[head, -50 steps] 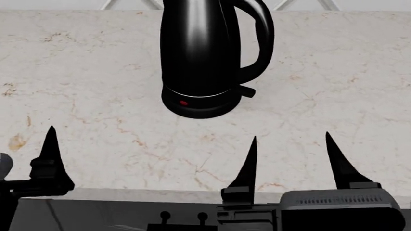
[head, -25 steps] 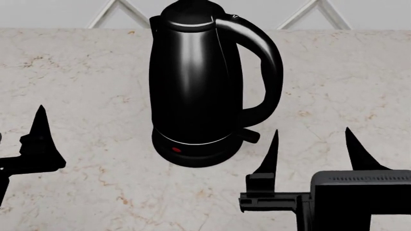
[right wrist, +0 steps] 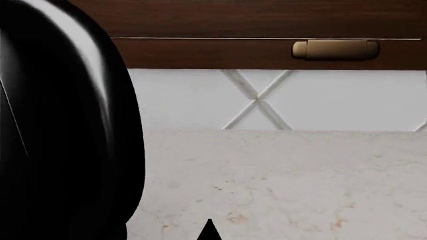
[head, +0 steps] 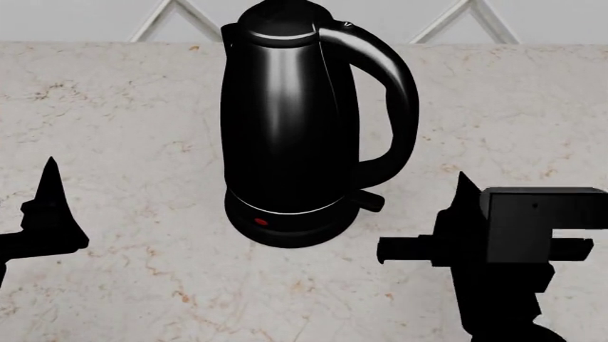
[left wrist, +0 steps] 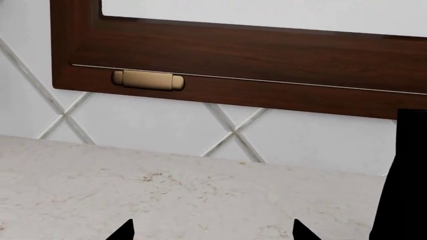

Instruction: Press down the lever to turn on the electric kettle.

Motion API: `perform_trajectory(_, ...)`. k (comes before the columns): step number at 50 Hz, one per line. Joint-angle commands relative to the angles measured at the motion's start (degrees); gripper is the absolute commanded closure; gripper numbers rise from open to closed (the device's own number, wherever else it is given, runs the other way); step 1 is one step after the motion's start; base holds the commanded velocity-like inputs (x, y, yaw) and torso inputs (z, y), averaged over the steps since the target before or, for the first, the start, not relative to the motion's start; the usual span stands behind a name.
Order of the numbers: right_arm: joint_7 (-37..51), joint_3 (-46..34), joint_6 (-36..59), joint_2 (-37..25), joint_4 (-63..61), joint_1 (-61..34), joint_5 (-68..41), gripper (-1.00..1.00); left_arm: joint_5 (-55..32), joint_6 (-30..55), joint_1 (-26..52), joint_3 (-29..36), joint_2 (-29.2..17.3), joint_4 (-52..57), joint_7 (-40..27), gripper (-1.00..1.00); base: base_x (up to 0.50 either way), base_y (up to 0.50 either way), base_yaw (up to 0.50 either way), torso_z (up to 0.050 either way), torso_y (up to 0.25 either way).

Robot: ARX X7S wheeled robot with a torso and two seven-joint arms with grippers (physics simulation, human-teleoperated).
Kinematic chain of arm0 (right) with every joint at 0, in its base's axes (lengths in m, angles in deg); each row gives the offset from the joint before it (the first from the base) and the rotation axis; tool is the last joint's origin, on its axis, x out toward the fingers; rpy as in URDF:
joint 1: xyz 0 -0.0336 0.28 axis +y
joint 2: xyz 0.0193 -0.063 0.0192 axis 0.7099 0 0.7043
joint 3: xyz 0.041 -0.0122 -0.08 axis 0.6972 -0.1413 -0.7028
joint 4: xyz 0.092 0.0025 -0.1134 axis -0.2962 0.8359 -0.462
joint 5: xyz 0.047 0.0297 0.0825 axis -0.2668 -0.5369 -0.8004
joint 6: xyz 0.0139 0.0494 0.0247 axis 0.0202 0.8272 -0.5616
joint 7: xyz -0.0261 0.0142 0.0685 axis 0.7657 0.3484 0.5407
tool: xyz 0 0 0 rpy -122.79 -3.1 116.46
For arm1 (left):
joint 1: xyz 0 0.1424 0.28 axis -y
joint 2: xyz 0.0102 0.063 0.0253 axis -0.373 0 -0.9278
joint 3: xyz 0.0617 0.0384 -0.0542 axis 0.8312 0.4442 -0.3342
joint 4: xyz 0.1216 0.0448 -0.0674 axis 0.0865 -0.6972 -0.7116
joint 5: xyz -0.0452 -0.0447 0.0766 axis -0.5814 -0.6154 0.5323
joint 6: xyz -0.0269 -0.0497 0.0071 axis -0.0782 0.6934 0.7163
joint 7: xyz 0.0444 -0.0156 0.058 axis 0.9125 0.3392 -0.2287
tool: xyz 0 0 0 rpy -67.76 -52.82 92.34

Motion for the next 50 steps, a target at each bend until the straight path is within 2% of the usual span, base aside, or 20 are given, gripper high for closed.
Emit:
perform_trajectory(1, -7.4, -1.7, -1.7, 1.8, 20.1, -10.7, -3.9, 1.0, -0.1, -0.9, -0.5, -0.3, -0.5, 0.1, 0.0, -1.0, 0.0, 0.0, 0.0, 0.0, 0.0)
perform_trajectory(4, -8.7, -2.4, -3.1, 2.2, 24.8, -12.0, -3.6, 1.0, -0.3, -0.9, -0.4, -0.5, -0.6, -0.3, 0.2, -1.0, 0.0, 0.0, 0.0, 0.0, 0.0)
perform_trajectory(18, -11.8, -3.1, -4.8, 2.8, 28.3, -12.4, -5.2, 1.0, -0.1, -1.7, -0.2, -0.2, -0.6, -1.5, -0.1, -1.0, 0.0, 0.0, 0.0, 0.0, 0.0)
perform_trajectory(32, -12.3, -3.4, -1.0, 1.7, 18.2, -8.2, -8.2, 1.0, 0.0, -1.8, 0.0, 0.3, -0.7, -1.5, -0.6, -1.0, 0.0, 0.0, 0.0, 0.0, 0.0)
perform_trajectory(50, -13.2, -5.9, -0.4, 1.7, 19.6, -8.8, -7.8, 1.0, -0.7, -2.1, 0.1, 0.1, -0.8, -2.4, -0.8, -1.0, 0.0, 0.0, 0.0, 0.0, 0.0)
